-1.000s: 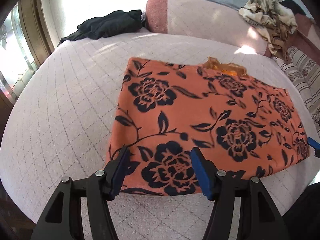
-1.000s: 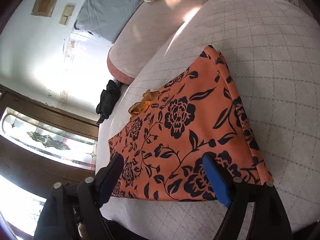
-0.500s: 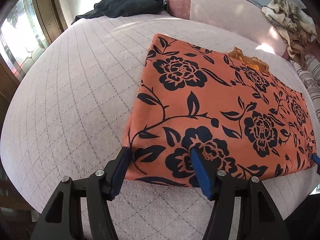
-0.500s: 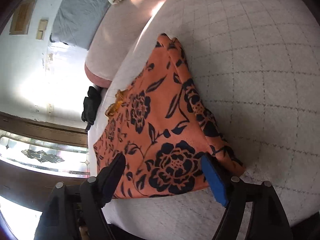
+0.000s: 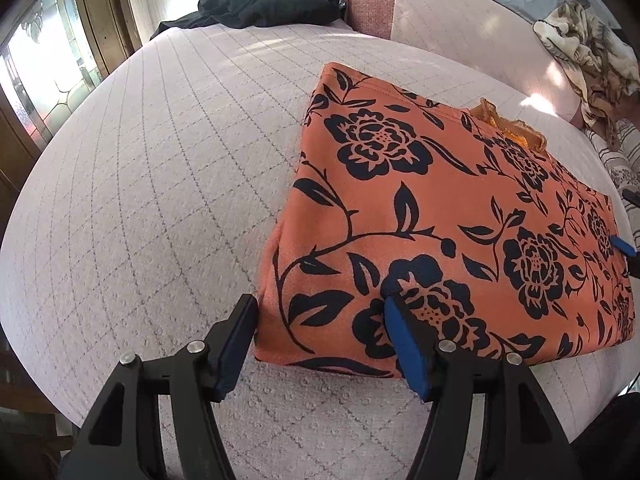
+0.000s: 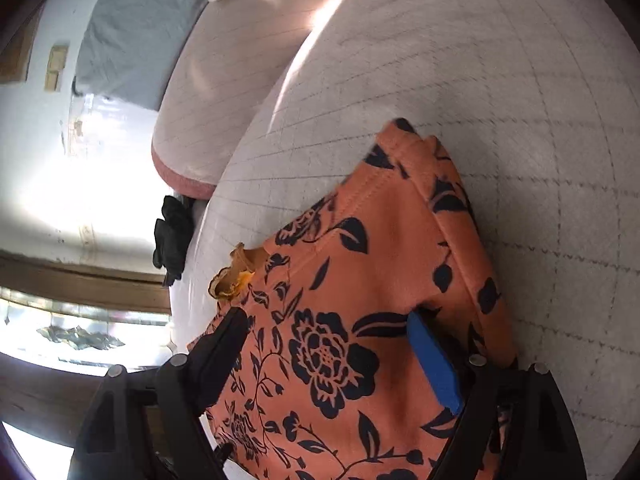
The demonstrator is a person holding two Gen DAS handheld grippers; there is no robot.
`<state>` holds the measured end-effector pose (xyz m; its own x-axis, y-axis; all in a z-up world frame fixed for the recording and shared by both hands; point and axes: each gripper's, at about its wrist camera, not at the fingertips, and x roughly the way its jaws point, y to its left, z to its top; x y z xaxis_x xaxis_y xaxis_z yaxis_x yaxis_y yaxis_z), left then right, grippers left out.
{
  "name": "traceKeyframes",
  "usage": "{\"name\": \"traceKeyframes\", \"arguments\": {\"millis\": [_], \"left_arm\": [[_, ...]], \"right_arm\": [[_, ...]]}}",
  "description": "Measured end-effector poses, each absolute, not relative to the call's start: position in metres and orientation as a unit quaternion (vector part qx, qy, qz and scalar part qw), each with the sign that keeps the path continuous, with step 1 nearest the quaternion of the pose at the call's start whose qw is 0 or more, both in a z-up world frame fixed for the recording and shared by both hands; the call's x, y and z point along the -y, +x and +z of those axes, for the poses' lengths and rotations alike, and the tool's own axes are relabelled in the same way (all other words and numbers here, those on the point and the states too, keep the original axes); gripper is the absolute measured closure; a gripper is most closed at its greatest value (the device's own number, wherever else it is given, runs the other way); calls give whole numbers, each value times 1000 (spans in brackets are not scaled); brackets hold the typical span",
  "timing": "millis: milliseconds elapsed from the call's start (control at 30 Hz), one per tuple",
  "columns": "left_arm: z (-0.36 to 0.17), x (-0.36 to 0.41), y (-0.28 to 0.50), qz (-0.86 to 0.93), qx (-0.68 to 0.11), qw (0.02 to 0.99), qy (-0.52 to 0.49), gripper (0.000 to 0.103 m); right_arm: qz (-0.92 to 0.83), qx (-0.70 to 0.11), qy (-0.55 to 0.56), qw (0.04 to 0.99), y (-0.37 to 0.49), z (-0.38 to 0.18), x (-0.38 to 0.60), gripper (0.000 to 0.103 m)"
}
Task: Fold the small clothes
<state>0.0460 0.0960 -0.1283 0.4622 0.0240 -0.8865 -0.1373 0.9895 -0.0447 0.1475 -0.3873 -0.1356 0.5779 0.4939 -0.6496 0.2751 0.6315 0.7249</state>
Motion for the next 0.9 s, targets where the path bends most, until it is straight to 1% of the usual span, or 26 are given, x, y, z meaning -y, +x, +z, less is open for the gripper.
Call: {"name": "traceKeyframes", "arguments": {"millis": [100,200,267,300,400,533,667,767,833,900], "left_arm": [[-129,-97,47,47,-516,853,-55,35],[-129,-97,47,47,-516,853,-56,34],[-128,-97,49,47,-519,852,-52,34],[-126,-98,47,48,-518,852,-52,34],[-117,-99,42,57,-505,860,-55,34],[-99,-91,37,54,-478,874,-63,34],[-89,-63,38,29,-469,882,-45,34],[-89,-37,42,7,-470,882,-28,34],[-93,-18,46,-3,-471,882,-16,34],[-99,-5,48,-5,-479,878,-8,34]], "right_arm": [[82,-450,400,794,158,-123,380,18],[53,-454,401,794,177,-140,394,19],[43,-445,448,774,180,-158,412,19],[40,-432,468,770,175,-153,415,19],[59,-411,440,796,146,-119,404,19],[88,-388,430,811,70,-93,378,19],[97,-411,454,785,-4,-118,348,19],[64,-429,492,755,-25,-155,349,19],[47,-409,536,737,-27,-173,362,19],[37,-384,560,733,-24,-176,374,19]]}}
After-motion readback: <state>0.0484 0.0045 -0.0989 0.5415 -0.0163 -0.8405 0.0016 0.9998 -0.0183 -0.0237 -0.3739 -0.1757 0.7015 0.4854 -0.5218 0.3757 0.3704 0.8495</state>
